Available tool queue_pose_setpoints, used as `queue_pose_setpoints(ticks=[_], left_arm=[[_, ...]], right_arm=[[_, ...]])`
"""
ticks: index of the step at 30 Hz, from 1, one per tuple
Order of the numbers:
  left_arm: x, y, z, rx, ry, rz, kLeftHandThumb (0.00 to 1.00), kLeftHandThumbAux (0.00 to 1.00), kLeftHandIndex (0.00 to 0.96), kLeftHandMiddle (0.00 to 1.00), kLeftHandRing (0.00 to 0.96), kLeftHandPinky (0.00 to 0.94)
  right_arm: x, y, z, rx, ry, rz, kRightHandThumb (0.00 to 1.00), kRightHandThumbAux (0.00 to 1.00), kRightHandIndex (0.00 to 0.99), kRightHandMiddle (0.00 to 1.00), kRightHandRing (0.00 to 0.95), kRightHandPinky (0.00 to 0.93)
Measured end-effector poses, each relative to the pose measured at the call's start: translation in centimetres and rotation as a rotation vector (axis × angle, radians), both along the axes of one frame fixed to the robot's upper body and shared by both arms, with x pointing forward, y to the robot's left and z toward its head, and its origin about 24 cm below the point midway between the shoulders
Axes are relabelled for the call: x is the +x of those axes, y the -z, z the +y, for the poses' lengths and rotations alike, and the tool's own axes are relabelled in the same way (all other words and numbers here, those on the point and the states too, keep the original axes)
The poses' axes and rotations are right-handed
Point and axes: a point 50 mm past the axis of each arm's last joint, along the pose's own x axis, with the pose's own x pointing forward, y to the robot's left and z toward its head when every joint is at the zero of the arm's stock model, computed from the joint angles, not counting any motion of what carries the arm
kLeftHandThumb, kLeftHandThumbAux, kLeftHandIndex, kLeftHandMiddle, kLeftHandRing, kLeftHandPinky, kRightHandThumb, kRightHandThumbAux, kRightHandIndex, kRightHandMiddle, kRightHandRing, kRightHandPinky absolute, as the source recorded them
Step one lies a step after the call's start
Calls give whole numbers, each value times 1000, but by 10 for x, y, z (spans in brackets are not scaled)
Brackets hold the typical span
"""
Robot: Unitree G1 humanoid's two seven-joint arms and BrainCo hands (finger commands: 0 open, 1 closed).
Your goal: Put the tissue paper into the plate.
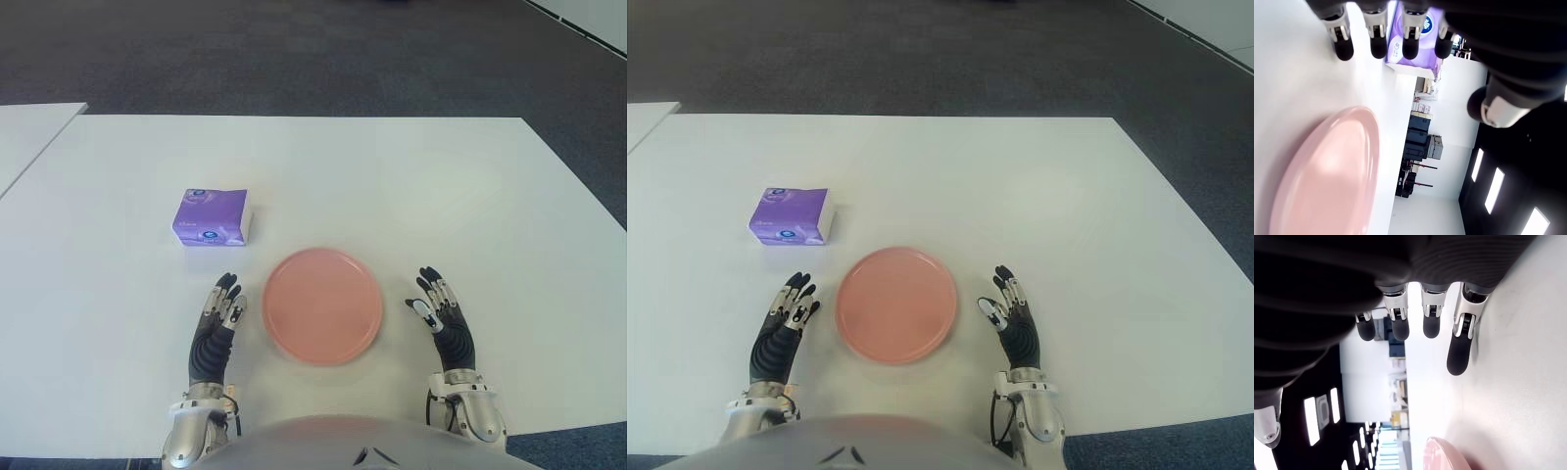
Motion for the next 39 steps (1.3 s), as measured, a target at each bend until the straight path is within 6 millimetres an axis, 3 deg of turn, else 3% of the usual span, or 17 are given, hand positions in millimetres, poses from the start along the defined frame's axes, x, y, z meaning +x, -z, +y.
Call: queue_pose_setpoints(ticks=[22, 28, 33, 39], left_arm=[[1, -1, 2, 46, 18, -35, 46, 520, 0, 0, 0, 0], [2, -8, 4, 305, -18, -55, 143, 543, 0, 0, 0, 25], [10, -13, 12, 552, -55, -93, 273, 424, 1, 38, 23, 10], [31, -20, 34, 921, -108, -187, 325, 377, 8, 54, 28, 1]], right_arm=[[0, 0, 0, -6, -6, 0, 14, 496, 0, 0, 0, 0], [2, -2, 0, -7, -6, -14, 23, 493, 0, 0, 0, 0], [4, -3, 0, -7, -5, -21, 29, 510, 0, 0, 0, 0], [5, -3, 1, -4, 0, -27, 37, 510, 0, 0, 0, 0]])
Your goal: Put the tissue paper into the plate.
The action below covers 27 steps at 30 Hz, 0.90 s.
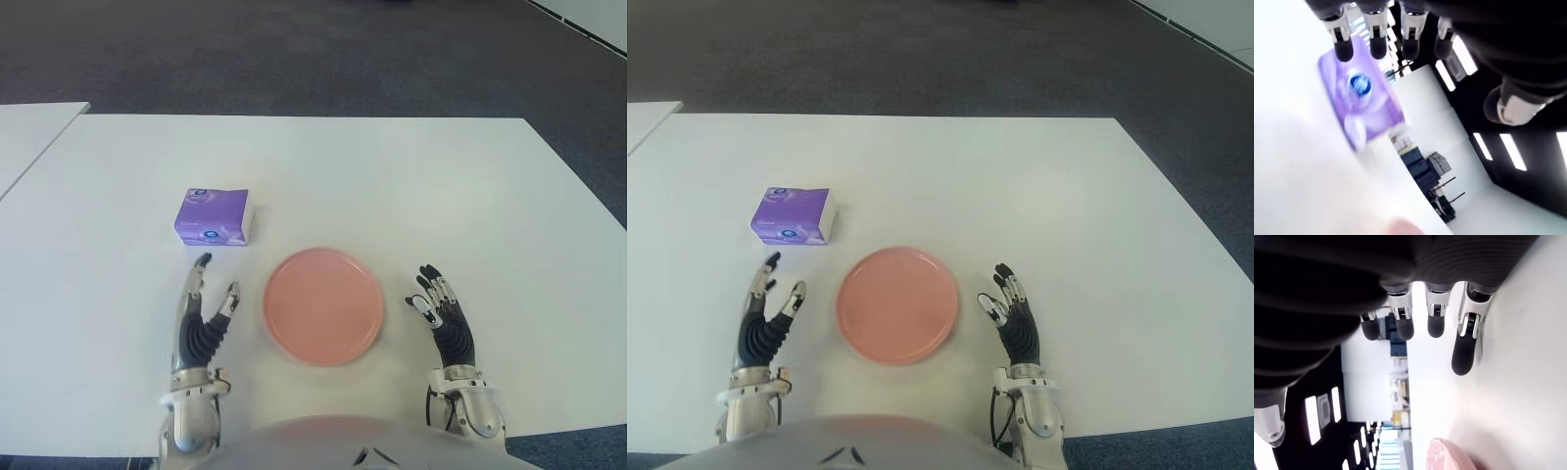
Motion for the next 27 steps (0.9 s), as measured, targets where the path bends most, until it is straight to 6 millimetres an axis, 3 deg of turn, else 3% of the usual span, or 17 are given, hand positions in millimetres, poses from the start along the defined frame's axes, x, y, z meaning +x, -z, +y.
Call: queue_pose_setpoints(ticks=[7, 12, 18, 27], left_arm=[[32, -18, 17, 408, -17, -185, 339, 337, 7, 33, 7, 0], [68, -28, 22, 657, -13, -295, 337, 313, 7, 16, 1, 0], [105, -25, 22, 727, -21, -272, 323, 281, 7, 1, 0, 0], [120, -13, 19, 793, -20, -182, 259, 249, 0, 0, 0, 0]], right_arm=[[1, 2, 0, 0, 8, 5, 46, 512, 0, 0, 0, 0], [2, 5, 0, 3, 13, 15, 47, 526, 0, 0, 0, 0], [4, 6, 1, 30, 22, 19, 46, 550, 0, 0, 0, 0], [5, 5, 0, 19, 21, 17, 41, 539, 0, 0, 0, 0]])
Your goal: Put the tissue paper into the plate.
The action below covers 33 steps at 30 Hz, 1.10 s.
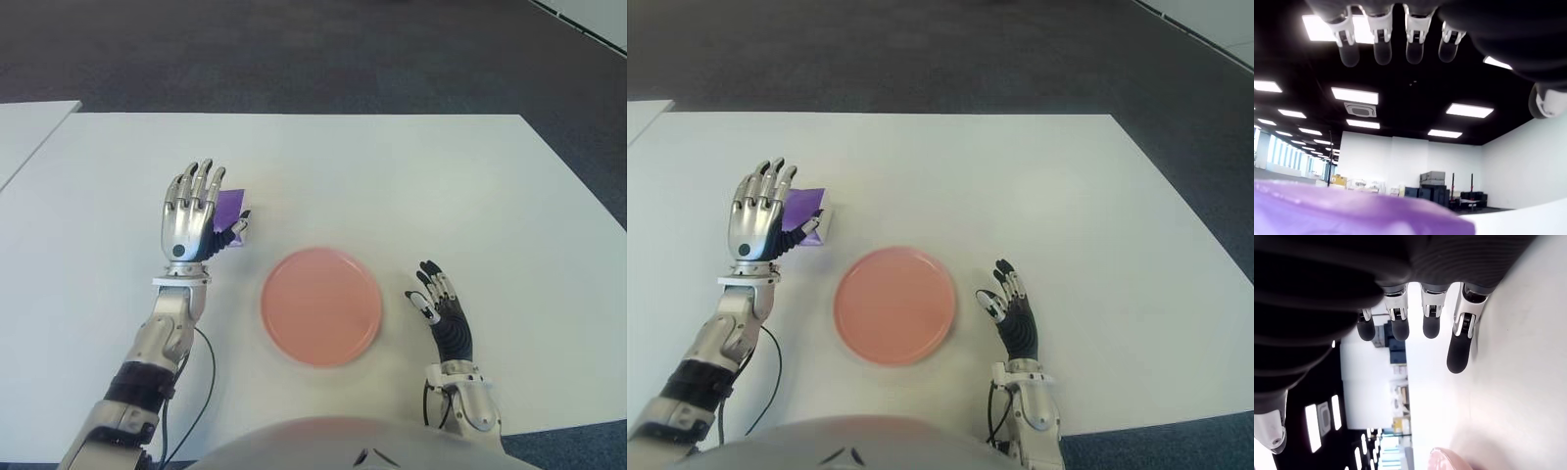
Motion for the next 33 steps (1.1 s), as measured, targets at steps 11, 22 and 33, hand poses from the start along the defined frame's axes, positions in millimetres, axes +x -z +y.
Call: queue_pose_setpoints(ticks=[11, 22, 33], left_arm=[[17, 8, -4, 44, 3, 51, 249, 243, 0, 0, 0, 0], [30, 8, -9, 64, 15, 37, 228, 214, 0, 0, 0, 0], [33, 10, -10, 61, 2, 53, 215, 195, 0, 0, 0, 0]], right_arm=[[-1, 3, -3, -18, -21, -14, 10, 552, 0, 0, 0, 0], [-1, 5, -7, -14, -60, -49, 0, 614, 0, 0, 0, 0], [-2, 6, -9, -10, -57, -61, 0, 618, 0, 0, 0, 0]])
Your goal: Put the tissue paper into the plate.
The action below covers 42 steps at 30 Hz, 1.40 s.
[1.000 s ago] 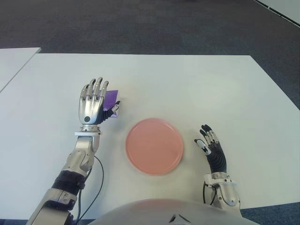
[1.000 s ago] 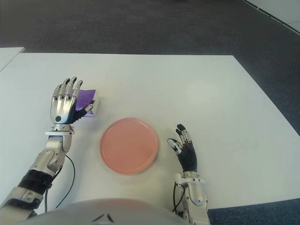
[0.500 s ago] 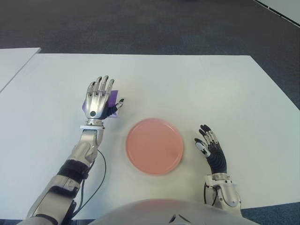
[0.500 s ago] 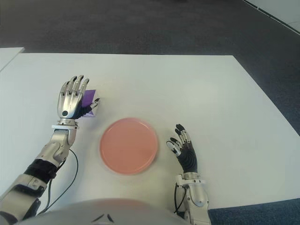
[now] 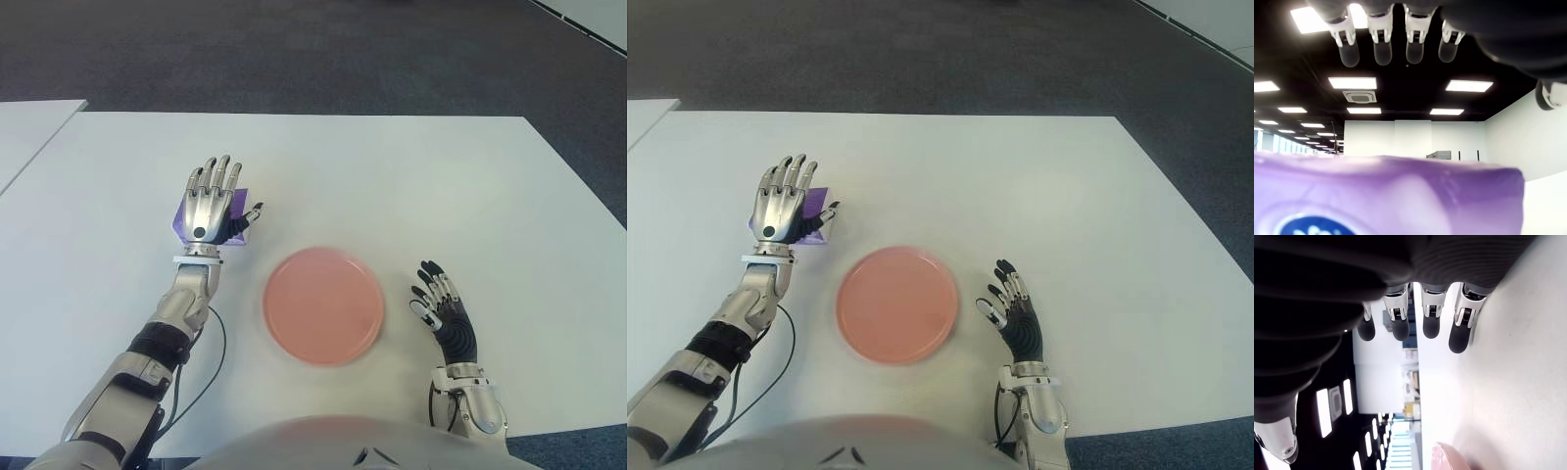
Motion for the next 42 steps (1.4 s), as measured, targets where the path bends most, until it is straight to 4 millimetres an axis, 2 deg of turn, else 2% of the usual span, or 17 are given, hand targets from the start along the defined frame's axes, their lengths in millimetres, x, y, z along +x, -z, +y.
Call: queue_pose_setpoints(ticks=[42], left_arm=[[1, 7, -8, -69, -10, 106, 189, 180, 0, 0, 0, 0]], right_arm=[[3, 0, -2, -11, -5, -2, 0, 585, 0, 0, 0, 0]])
